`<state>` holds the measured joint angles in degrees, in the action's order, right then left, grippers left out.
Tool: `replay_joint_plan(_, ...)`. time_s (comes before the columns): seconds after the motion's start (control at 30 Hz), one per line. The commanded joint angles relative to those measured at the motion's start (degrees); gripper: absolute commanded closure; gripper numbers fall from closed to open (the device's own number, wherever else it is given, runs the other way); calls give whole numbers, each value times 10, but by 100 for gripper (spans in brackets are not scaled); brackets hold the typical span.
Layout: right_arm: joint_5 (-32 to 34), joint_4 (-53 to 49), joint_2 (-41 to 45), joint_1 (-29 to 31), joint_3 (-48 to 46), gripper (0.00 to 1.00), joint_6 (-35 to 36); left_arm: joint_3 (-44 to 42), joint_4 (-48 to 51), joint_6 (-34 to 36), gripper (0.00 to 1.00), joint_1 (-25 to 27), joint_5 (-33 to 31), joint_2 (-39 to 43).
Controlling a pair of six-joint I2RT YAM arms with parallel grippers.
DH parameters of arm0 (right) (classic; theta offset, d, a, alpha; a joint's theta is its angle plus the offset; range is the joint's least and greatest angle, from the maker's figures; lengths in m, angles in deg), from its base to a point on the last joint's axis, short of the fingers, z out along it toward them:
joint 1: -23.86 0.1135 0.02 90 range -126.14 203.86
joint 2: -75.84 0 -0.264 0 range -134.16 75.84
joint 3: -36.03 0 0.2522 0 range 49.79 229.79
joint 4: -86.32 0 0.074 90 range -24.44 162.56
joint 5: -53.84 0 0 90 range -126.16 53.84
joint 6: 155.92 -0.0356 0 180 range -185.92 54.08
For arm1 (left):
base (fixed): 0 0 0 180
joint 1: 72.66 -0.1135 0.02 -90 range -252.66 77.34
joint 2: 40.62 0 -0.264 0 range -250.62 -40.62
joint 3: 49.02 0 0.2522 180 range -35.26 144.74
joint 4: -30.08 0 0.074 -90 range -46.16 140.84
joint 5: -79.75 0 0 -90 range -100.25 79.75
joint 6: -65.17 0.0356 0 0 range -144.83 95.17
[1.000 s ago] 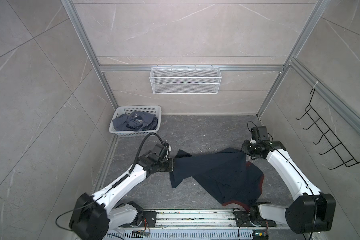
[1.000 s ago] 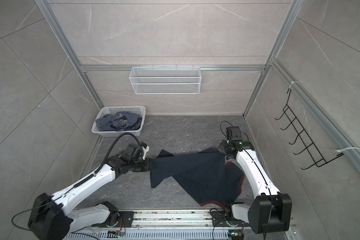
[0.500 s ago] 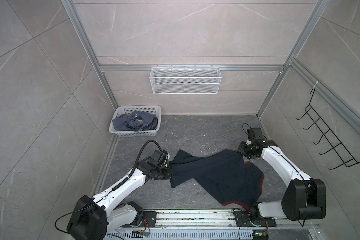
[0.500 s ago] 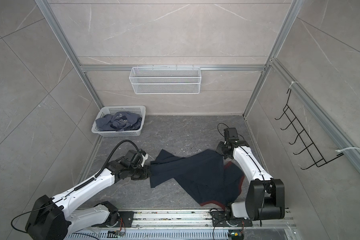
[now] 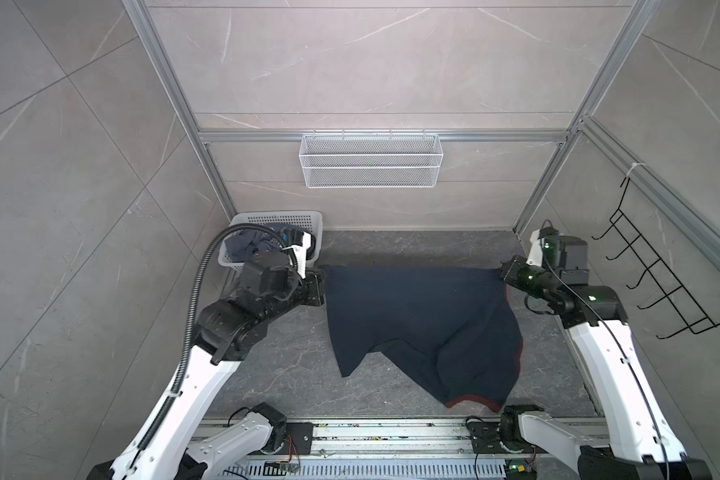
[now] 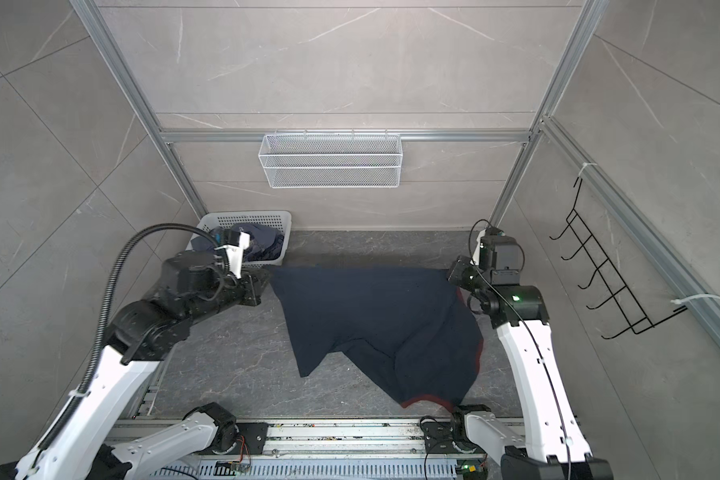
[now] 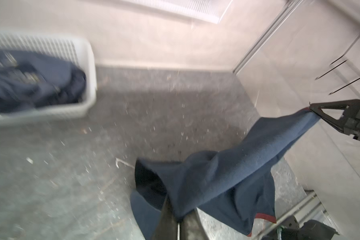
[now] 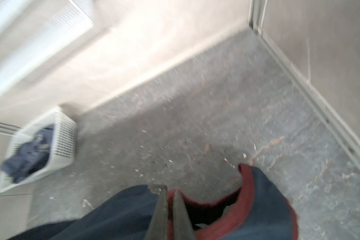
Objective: Fold and stack the tank tops
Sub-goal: 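Lift the tank top high with both grippers and lay it flat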
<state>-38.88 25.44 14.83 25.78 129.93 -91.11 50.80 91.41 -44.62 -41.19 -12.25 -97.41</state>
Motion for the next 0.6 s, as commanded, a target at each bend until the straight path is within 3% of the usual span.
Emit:
replay_joint_plan(0.0, 2, -48, 28, -2, 68, 100, 25, 63, 78, 54, 100, -5, -37, 20)
replay_joint_plan(0.4, -109, -109, 50, -3, 356, 100, 61, 195, 111, 82, 100, -5, 65, 95)
replay_joint_plan(0.57, -127, -126, 52, -3, 422, 100, 51, 208, 83, 79, 100, -4, 80, 120)
